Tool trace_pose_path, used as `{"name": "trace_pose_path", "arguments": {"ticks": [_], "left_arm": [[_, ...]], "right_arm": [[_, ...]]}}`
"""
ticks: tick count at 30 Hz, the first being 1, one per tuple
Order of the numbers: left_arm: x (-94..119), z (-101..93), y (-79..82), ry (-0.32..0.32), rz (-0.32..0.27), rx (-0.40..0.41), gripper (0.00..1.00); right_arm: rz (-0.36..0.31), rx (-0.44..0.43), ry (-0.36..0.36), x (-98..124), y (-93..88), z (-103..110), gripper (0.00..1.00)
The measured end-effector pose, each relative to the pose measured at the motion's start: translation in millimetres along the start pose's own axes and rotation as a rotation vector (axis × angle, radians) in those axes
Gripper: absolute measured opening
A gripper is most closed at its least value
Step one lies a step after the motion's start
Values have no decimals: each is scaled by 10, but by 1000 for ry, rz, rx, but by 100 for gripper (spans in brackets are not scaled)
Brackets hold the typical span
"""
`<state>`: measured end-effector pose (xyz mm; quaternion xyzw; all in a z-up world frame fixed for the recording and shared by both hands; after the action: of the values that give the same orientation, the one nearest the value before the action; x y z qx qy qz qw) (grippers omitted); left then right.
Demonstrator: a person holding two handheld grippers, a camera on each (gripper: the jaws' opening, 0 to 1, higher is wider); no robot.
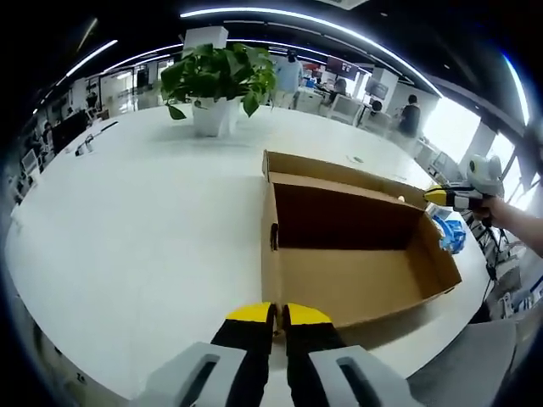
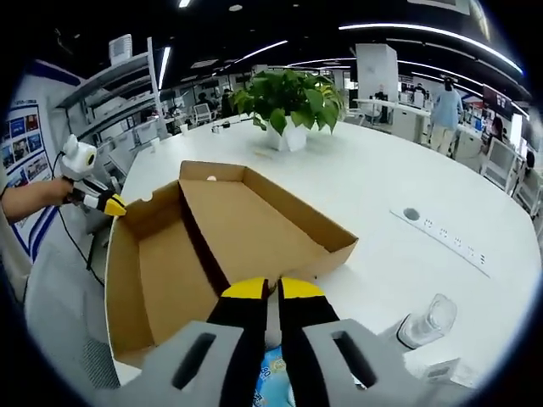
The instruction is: Operate the shoe box by opening the lid, removing the specified soft item, and placing it in the target area until the item is outside and the box remains undamaged.
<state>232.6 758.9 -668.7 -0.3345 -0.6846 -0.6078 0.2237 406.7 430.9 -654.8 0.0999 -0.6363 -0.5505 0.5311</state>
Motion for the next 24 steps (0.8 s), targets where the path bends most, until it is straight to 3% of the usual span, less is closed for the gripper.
{"name": "trace_pose_path", "arguments": {"ticks": [24], "left_arm": [[-12, 2, -10, -20, -9, 34, 4]], "right_arm": [[108, -61, -79, -177, 92, -196, 14]]}}
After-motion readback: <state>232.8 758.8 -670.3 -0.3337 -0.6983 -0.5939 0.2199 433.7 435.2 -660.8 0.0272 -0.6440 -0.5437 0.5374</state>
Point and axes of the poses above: the point that each gripper's makers call its tool centre point, and the gripper's own axes: x roughly backward along the fingers, z roughly to its left, y roughly out of its top, the point moved 5 cm from there along x, roughly backward along the fingers, and after that the axes turned 4 degrees about -x, right-handed, at the moved point
